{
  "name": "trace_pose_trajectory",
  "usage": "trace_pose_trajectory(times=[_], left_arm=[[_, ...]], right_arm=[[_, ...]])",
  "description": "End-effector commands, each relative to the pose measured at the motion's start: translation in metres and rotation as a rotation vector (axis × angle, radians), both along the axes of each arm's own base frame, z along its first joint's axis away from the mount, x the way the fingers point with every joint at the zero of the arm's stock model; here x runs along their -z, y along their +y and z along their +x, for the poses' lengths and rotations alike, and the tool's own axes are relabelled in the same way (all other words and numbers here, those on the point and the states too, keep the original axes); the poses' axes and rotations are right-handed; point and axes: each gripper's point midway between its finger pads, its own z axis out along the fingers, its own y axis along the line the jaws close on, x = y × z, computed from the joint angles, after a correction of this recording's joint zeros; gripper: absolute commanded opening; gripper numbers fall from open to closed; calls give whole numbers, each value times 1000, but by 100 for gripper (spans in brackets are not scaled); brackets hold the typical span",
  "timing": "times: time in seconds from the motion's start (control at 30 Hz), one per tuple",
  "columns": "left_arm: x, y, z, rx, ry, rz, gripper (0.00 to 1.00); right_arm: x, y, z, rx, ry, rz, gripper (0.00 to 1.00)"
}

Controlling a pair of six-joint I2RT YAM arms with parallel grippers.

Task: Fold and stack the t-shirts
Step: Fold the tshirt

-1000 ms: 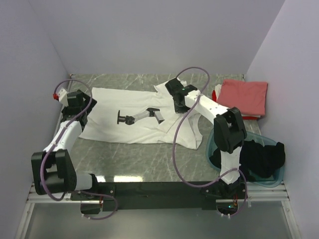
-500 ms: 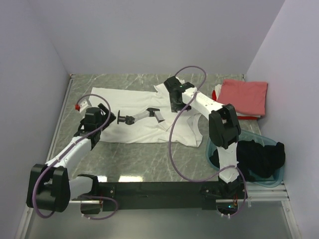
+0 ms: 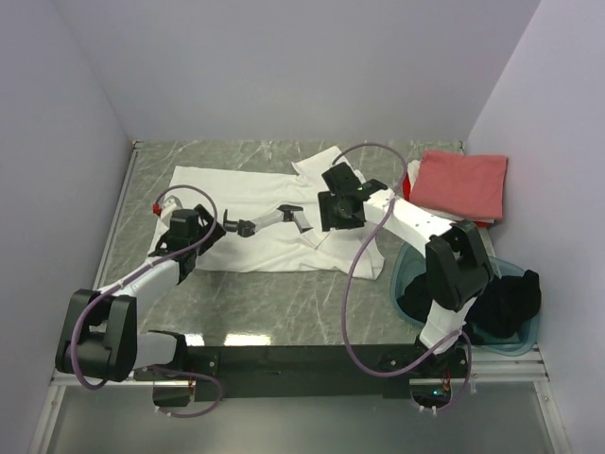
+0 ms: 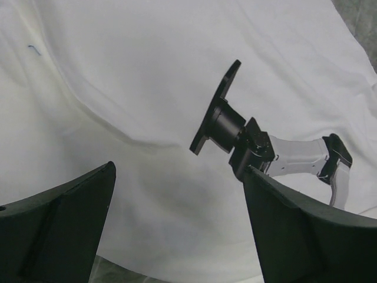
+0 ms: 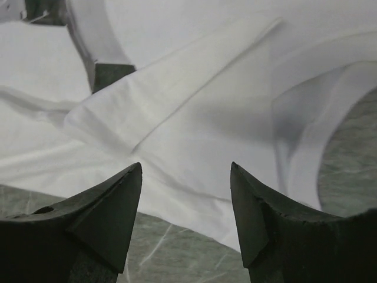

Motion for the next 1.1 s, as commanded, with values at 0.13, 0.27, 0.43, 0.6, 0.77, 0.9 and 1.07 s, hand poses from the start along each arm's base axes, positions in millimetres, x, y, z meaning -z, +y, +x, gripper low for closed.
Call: trace_pose_trajectory(times=[0.13, 0.27, 0.43, 0.6, 0.77, 0.9, 1.07], left_arm=[[-24, -37, 15, 77, -91, -47, 95], [-22, -58, 14, 122, -99, -56, 95], [-25, -97, 17, 209, -121, -85, 95], [-18, -123, 18, 253, -105, -98, 95], [1, -128, 10, 256, -63, -89, 95], [8, -125, 5, 249, -54, -88, 96], [15, -120, 0, 242, -37, -77, 96]], right_arm=[[15, 55, -10, -136, 28, 160, 68], [23, 65, -12, -161, 47, 174, 68], [35, 72, -12, -174, 75, 173, 67], [48, 72, -14, -172, 104, 158, 67], [51, 71, -12, -169, 104, 147, 63], [57, 74, -9, -180, 116, 138, 53], [61, 75, -6, -188, 124, 127, 37]])
